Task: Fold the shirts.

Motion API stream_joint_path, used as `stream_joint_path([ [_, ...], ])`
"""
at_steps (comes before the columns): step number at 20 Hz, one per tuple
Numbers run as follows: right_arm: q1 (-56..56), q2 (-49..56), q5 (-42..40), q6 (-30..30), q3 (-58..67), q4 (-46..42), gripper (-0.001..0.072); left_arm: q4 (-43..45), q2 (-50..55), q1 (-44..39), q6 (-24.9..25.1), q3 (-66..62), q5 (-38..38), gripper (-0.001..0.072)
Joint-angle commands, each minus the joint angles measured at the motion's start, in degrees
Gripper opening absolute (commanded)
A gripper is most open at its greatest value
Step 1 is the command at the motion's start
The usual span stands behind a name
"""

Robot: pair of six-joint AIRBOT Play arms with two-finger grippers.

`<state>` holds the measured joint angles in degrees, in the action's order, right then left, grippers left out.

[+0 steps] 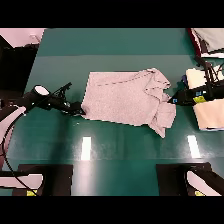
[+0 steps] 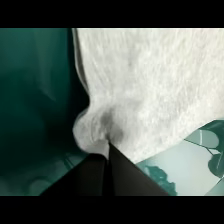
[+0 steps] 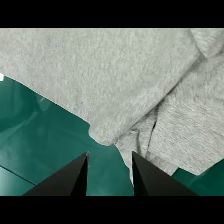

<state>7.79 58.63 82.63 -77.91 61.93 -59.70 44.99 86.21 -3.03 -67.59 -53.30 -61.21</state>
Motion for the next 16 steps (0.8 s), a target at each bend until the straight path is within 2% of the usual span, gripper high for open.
stream_joint_path([
  [1,4.68,-0.09,1.16,-0.17,-2.16,-2.47,0.0306,-0.52,-0.44,-0.22,0.13,-2.16,-2.91,0.0021],
  [3,9.81,-0.04,0.09,-0.15,-7.39,-3.02,0.0321,1.77,-2.38,-0.22,0.11,-4.17,-4.87,0.0020],
  [4,12.50,0.13,-1.25,-0.15,-10.43,-2.93,0.0385,2.64,-3.78,-0.22,0.09,-4.72,-4.79,0.0021],
  [9,18.64,6.08,-10.69,0.22,-20.65,-2.60,0.0388,3.13,-9.11,-0.22,0.11,-5.03,-4.04,0.0021],
  [12,18.62,11.04,-15.98,1.22,-20.20,1.40,0.0387,3.61,-9.31,-0.22,0.09,-5.03,-5.14,0.0021],
  [16,18.62,17.03,-17.18,2.54,-16.09,3.28,0.0385,4.13,-9.31,-0.22,0.07,-5.03,-5.46,0.0021],
])
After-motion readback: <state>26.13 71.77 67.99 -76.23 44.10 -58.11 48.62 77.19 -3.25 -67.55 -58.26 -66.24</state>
